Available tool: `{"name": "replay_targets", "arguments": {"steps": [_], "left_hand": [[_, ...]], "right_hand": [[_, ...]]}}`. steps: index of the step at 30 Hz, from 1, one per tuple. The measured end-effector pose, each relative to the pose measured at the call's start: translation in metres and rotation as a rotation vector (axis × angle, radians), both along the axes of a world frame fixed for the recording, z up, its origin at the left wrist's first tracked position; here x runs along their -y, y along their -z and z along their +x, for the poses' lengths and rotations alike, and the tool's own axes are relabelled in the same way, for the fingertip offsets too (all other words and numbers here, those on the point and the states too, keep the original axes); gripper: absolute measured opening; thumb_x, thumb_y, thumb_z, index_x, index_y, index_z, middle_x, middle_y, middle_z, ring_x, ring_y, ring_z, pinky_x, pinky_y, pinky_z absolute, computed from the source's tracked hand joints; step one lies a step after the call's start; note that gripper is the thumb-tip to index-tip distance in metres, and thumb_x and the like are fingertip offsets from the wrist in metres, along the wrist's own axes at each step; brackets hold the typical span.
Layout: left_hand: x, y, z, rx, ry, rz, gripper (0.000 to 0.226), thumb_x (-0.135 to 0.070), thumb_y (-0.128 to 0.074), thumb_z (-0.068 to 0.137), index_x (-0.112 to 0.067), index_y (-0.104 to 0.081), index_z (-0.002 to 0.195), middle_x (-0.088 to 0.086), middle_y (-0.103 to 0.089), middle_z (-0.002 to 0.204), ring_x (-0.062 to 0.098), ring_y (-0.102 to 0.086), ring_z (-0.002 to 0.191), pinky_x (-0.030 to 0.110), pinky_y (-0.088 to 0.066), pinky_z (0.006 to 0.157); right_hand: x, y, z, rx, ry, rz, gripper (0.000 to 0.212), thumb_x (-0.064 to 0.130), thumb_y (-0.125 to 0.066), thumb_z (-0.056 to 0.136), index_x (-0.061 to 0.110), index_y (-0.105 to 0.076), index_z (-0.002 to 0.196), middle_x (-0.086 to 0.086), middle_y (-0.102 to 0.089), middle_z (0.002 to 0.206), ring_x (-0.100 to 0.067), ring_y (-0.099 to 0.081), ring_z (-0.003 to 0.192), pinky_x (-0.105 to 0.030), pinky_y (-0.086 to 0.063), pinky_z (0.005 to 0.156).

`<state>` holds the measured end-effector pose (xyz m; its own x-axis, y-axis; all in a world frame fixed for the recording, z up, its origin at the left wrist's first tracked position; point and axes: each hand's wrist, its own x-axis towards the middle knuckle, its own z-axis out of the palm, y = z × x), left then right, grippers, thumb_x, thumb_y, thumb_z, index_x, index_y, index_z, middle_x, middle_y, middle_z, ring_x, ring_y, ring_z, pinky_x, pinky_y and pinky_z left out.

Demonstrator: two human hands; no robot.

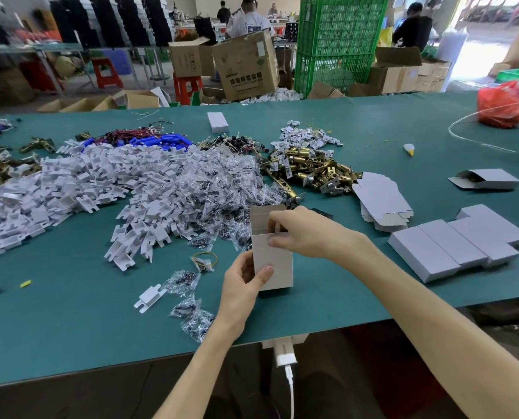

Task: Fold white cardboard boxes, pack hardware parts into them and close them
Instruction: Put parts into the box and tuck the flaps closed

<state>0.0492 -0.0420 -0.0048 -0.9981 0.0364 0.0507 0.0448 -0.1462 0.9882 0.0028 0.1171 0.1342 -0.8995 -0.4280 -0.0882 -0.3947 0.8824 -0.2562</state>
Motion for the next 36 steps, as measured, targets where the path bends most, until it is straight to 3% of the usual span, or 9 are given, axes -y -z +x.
{"name": "replay_targets", "arguments": {"steps": [5, 12, 18, 21, 28, 36], "left_hand": [[0.000, 0.000, 0.000, -0.001, -0.002, 0.001, 0.040, -0.031, -0.078, 0.085, -0.021, -0.066, 0.121, -0.004, -0.077, 0.111, 0.013, -0.072, 0.105, 0.025, -0.057, 0.085], [0.000, 0.001, -0.001, 0.007, 0.001, 0.000, 0.033, -0.018, -0.077, 0.091, -0.019, -0.066, 0.122, -0.004, -0.077, 0.112, 0.013, -0.072, 0.106, 0.024, -0.057, 0.085], [0.000, 0.000, 0.000, 0.005, -0.015, 0.025, 0.037, -0.026, -0.079, 0.086, -0.018, -0.066, 0.120, -0.003, -0.077, 0.111, 0.013, -0.073, 0.104, 0.023, -0.057, 0.083], [0.000, 0.000, 0.000, 0.003, 0.012, 0.002, 0.033, -0.020, -0.078, 0.089, -0.020, -0.066, 0.120, -0.005, -0.077, 0.110, 0.012, -0.072, 0.105, 0.022, -0.056, 0.083], [0.000, 0.000, 0.000, 0.008, -0.001, -0.004, 0.033, -0.018, -0.078, 0.091, -0.019, -0.066, 0.121, -0.005, -0.077, 0.112, 0.012, -0.072, 0.106, 0.023, -0.057, 0.085], [0.000, -0.001, 0.001, -0.001, 0.011, -0.009, 0.033, -0.016, -0.079, 0.090, -0.021, -0.067, 0.120, -0.005, -0.077, 0.111, 0.012, -0.073, 0.105, 0.023, -0.057, 0.084]], "right_hand": [[0.004, 0.004, 0.002, 0.055, -0.005, 0.066, 0.027, 0.040, -0.061, 0.096, 0.025, -0.050, 0.116, -0.005, -0.058, 0.101, -0.026, -0.060, 0.087, -0.046, -0.053, 0.077], [0.000, 0.005, 0.001, 0.023, 0.039, 0.014, 0.024, 0.034, -0.061, 0.095, 0.018, -0.055, 0.113, -0.007, -0.064, 0.106, -0.028, -0.062, 0.094, -0.048, -0.054, 0.082], [0.002, 0.005, 0.005, -0.020, 0.006, -0.071, 0.024, 0.033, -0.061, 0.095, 0.021, -0.060, 0.116, -0.002, -0.069, 0.112, -0.025, -0.062, 0.104, -0.044, -0.052, 0.088], [0.003, 0.007, 0.004, 0.012, 0.005, 0.003, 0.030, 0.038, -0.062, 0.096, 0.020, -0.061, 0.121, -0.003, -0.068, 0.116, -0.026, -0.062, 0.107, -0.045, -0.053, 0.089], [0.005, 0.010, 0.000, 0.014, -0.018, 0.026, 0.030, 0.041, -0.063, 0.096, 0.016, -0.063, 0.111, 0.001, -0.056, 0.099, -0.023, -0.055, 0.100, -0.047, -0.051, 0.087], [0.001, 0.009, 0.001, 0.060, 0.022, -0.080, 0.026, 0.035, -0.069, 0.092, 0.018, -0.064, 0.111, -0.001, -0.068, 0.107, -0.023, -0.062, 0.100, -0.045, -0.053, 0.087]]}}
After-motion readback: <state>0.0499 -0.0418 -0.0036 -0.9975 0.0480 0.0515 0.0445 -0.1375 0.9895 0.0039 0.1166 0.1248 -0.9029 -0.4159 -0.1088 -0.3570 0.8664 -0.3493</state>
